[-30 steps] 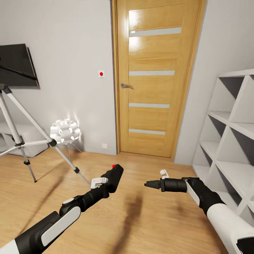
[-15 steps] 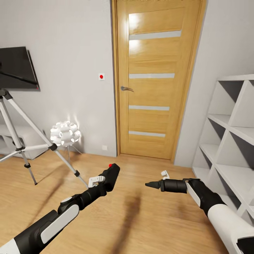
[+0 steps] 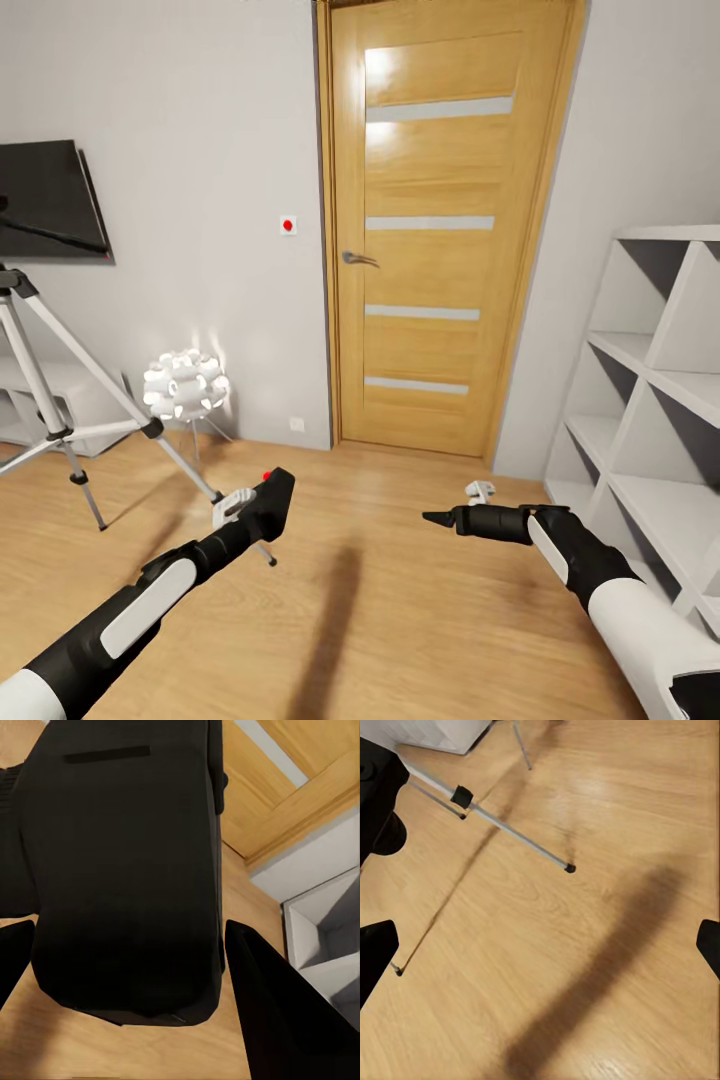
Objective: Attach the digital camera to the camera tripod in the bedroom.
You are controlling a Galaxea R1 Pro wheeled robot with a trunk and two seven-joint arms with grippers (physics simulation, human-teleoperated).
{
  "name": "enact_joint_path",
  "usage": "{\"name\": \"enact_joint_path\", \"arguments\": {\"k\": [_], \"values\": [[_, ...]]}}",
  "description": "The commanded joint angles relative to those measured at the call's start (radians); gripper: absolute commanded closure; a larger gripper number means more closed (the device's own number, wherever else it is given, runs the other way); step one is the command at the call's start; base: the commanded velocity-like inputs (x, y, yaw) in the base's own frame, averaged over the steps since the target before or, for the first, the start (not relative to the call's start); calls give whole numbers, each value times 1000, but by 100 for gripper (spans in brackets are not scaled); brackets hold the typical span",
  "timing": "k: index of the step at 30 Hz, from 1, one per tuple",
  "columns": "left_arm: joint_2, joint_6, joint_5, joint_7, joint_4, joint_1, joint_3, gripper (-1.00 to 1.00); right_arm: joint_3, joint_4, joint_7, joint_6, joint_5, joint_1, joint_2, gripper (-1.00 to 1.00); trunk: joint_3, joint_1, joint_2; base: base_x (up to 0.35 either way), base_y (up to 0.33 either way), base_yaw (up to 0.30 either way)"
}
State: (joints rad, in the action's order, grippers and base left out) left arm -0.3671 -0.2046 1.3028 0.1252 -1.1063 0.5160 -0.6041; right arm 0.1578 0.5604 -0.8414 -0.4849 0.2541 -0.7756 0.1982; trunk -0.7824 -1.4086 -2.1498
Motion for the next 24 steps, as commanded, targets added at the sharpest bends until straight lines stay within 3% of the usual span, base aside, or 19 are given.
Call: {"name": "enact_joint_path", "arguments": {"k": [1,8,14,17,24], "values": [[-1,-1,8,7,-2,1,-2,100,5,2,4,-8,9,-1,1,-100,2,4,7,0,0,0],[-1,-2,8,6,-6,1,-2,100,5,4,33,-9,8,-1,0,-100,24,31,56,0,0,0],[-1,-4,10,5,-1,1,-1,100,4,4,147,-9,10,-1,-8,-100,43,54,98,0,0,0],[-1,-4,10,5,0,1,1,100,5,4,171,-9,10,-1,-11,-100,52,65,119,0,0,0],[-2,-5,11,6,1,1,3,100,6,6,186,-8,9,-1,-12,-100,74,92,168,0,0,0]]}}
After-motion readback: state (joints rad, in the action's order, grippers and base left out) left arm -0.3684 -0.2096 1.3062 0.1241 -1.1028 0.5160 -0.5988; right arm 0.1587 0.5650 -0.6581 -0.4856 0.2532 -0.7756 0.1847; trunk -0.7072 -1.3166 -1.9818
